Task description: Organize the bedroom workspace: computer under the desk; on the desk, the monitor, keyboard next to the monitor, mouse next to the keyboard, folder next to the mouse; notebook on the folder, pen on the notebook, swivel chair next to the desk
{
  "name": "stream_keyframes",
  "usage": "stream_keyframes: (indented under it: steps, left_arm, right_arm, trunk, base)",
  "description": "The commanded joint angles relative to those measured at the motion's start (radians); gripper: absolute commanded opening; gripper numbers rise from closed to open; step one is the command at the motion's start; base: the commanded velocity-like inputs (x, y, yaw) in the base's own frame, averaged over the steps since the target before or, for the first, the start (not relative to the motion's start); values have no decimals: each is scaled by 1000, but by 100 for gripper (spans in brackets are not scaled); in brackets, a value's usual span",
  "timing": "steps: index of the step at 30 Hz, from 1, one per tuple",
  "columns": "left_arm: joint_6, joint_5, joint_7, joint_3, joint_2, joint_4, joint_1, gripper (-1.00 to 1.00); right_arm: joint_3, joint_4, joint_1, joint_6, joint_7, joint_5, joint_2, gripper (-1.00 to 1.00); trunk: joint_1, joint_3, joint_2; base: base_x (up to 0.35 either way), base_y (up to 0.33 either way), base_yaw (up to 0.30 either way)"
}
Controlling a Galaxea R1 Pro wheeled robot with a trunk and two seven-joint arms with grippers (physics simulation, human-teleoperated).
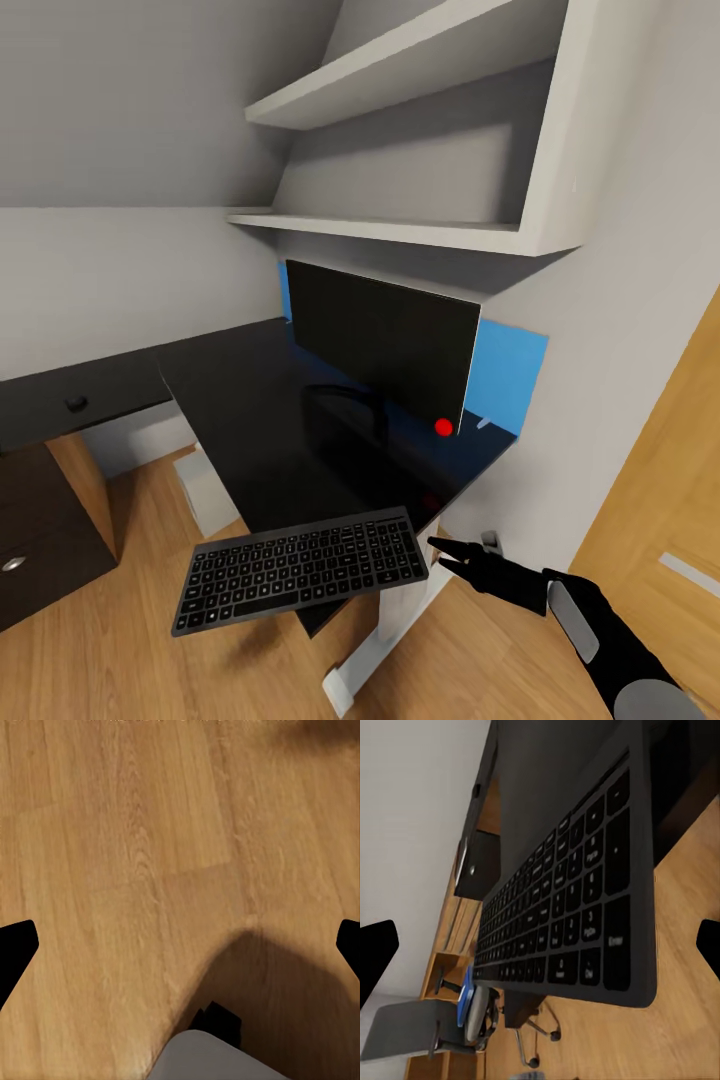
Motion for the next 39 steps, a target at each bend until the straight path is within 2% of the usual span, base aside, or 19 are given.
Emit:
stream_keyframes:
  steps: [1, 6, 8, 15, 27, 39]
  left_arm:
    - [-7, 10, 6, -8, 1, 0, -1, 100]
    - [-25, -7, 5, -7, 1, 0, -1, 100]
    - [-42, -32, 5, -5, 1, 0, -1, 100]
    - [-59, -67, 6, -3, 0, 0, -1, 100]
    - [-62, -71, 10, -1, 1, 0, -1, 100]
    - [-63, -72, 10, -1, 1, 0, -1, 100]
  right_arm:
    - [-1, 3, -1, 6, 1, -3, 0, 100]
    - [-2, 11, -1, 6, 1, -3, 0, 100]
    - [-2, 13, -1, 6, 0, -3, 0, 100]
    - [-2, 16, -1, 6, 0, -3, 1, 100]
    - [3, 97, -1, 1, -1, -3, 4, 100]
    - [4, 112, -1, 1, -1, -2, 9, 100]
  trunk:
    - [0, -1, -1]
    - [0, -1, -1]
    - [0, -1, -1]
    - [0, -1, -1]
    - [0, -1, -1]
    - [0, -1, -1]
  base:
    - [9, 0, 0]
    - [131, 0, 0]
    - [210, 0, 0]
    - [80, 0, 0]
    - [6, 0, 0]
    - [0, 0, 0]
